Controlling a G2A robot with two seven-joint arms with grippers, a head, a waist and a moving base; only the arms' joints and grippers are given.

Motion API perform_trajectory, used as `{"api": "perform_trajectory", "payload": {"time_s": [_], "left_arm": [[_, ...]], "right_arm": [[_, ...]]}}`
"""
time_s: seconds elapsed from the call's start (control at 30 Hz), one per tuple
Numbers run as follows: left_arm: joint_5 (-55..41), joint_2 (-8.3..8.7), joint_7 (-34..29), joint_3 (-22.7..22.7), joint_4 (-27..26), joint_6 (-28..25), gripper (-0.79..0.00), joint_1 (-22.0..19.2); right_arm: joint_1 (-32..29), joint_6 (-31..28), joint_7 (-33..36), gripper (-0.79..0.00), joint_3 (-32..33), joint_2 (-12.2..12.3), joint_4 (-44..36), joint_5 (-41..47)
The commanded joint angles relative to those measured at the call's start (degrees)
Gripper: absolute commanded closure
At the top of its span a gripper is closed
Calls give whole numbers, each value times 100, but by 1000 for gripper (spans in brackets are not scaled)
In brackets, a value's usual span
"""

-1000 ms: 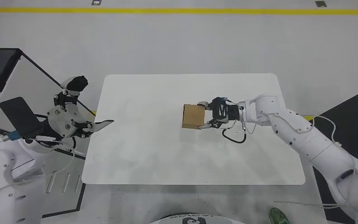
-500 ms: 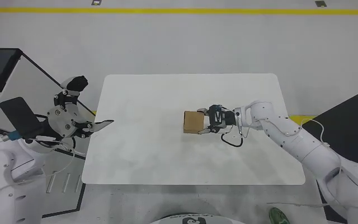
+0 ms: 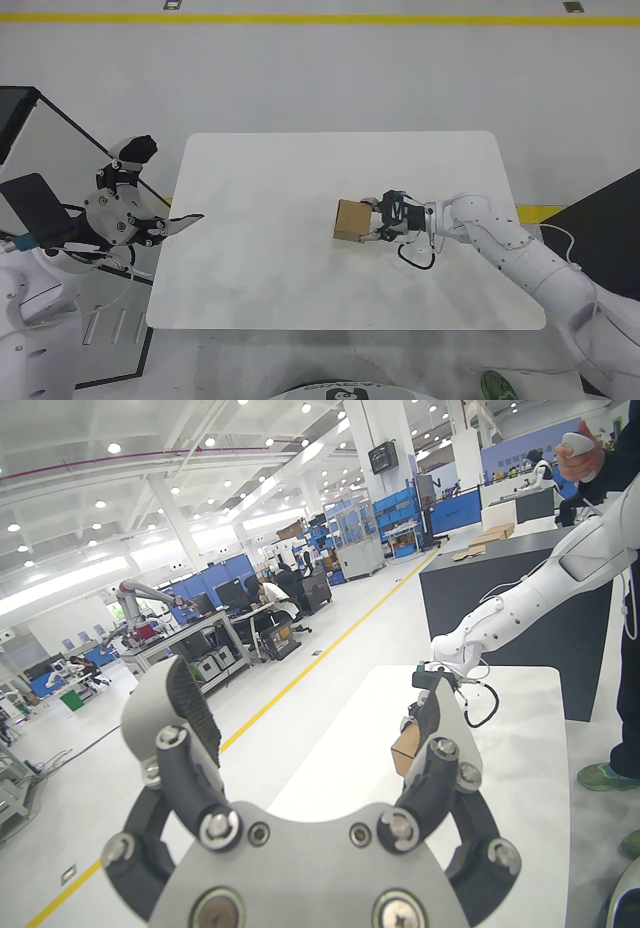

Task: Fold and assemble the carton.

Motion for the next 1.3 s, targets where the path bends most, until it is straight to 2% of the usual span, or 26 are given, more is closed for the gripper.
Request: {"api": "perform_trajectory", "payload": {"time_s": [0.0, 0.33, 0.73, 1.27], "left_arm": [[0, 0, 0, 0, 0, 0, -785, 0], [0, 0, 0, 0, 0, 0, -785, 0], [0, 0, 0, 0, 0, 0, -785, 0], [0, 0, 0, 0, 0, 0, -785, 0]], "right_arm": [[-18, 9, -145, 0, -4, -45, 107, -63], [-79, 137, -624, 0, -33, -253, 547, -420], [-113, 146, -832, 0, -19, -483, 952, -558], [-125, -2, -992, 0, 40, -673, 1293, -795]]}}
